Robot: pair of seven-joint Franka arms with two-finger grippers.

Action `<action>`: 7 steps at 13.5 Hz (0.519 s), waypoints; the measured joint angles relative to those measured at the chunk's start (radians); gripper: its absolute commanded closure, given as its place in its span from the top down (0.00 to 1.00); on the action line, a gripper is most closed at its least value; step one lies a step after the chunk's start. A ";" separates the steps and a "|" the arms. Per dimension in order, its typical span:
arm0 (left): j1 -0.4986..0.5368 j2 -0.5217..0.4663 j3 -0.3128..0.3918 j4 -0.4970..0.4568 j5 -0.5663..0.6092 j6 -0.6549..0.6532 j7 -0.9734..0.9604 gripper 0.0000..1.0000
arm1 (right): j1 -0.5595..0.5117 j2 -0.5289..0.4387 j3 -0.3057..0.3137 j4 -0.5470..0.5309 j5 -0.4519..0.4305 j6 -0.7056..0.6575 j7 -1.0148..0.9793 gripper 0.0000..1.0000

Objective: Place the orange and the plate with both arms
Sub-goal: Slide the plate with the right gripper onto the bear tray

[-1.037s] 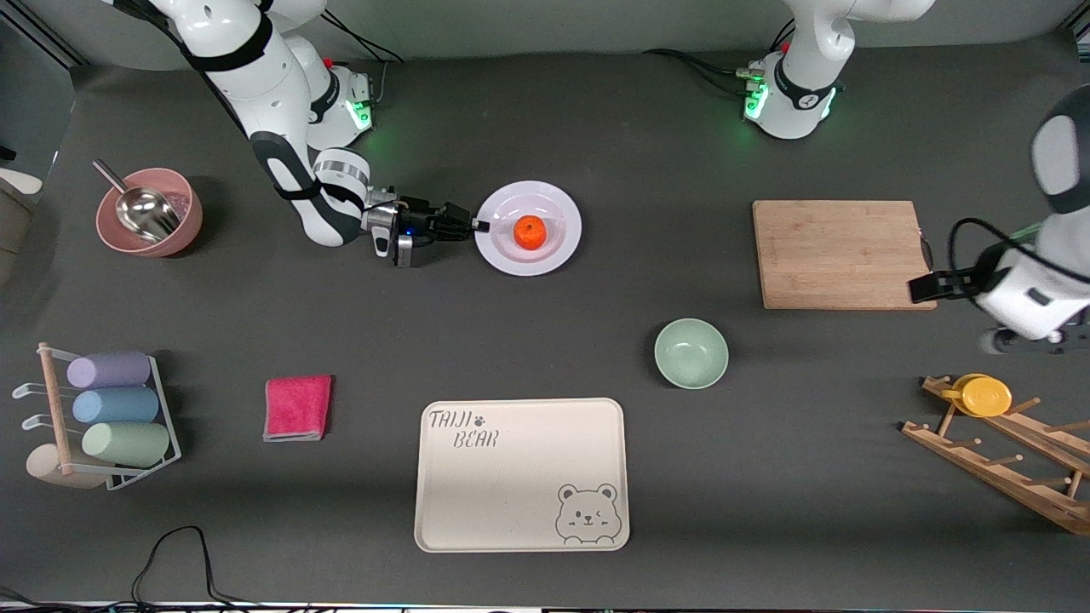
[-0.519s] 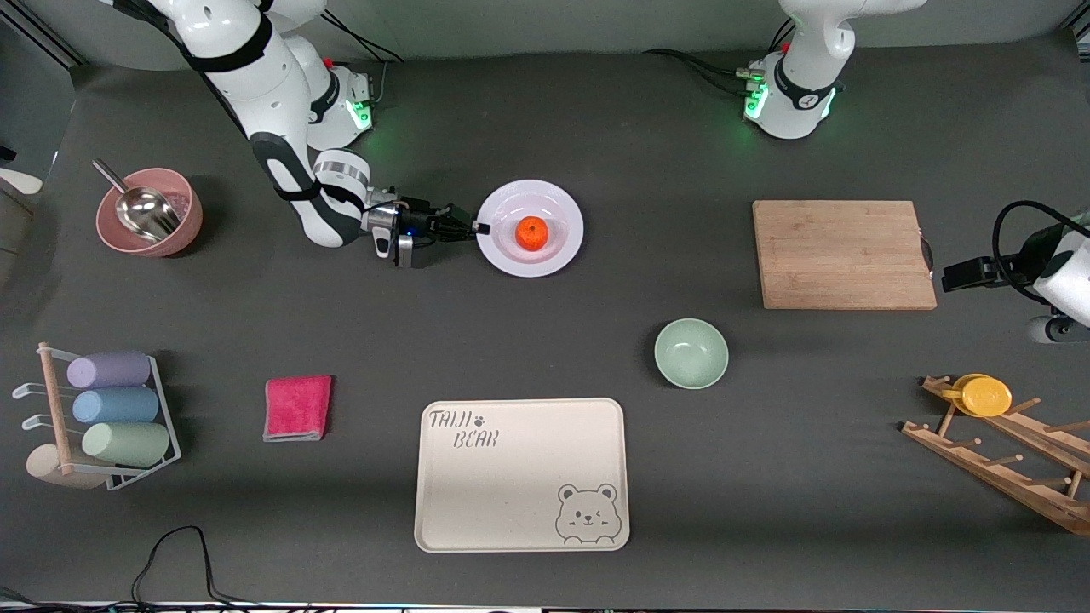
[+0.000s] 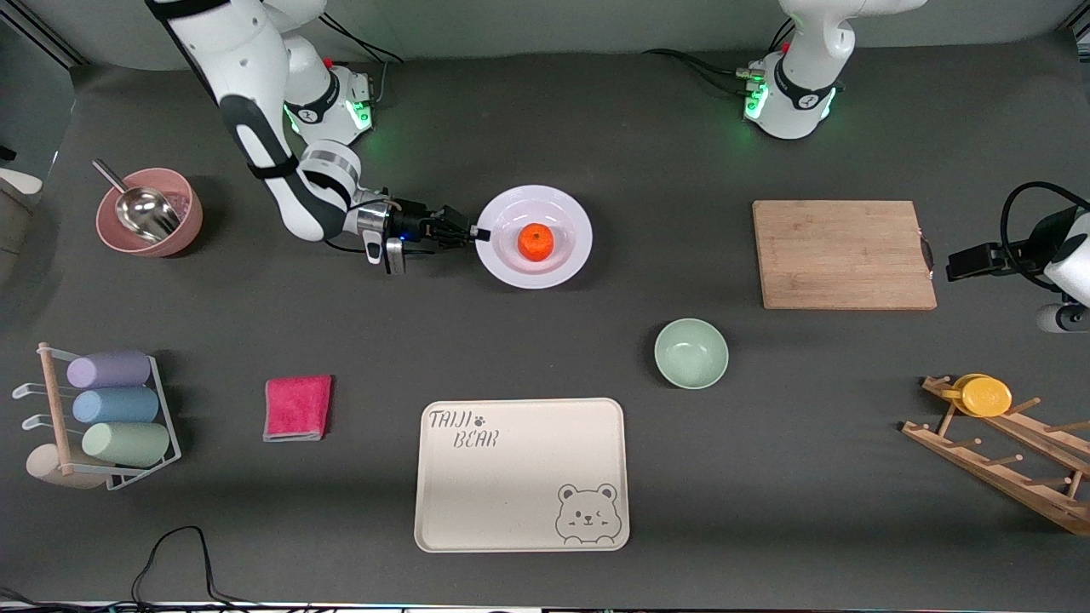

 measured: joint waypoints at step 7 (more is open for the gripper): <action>-0.072 0.000 0.074 0.001 0.001 0.000 -0.002 1.00 | -0.062 -0.188 0.034 0.038 -0.153 0.124 0.247 0.00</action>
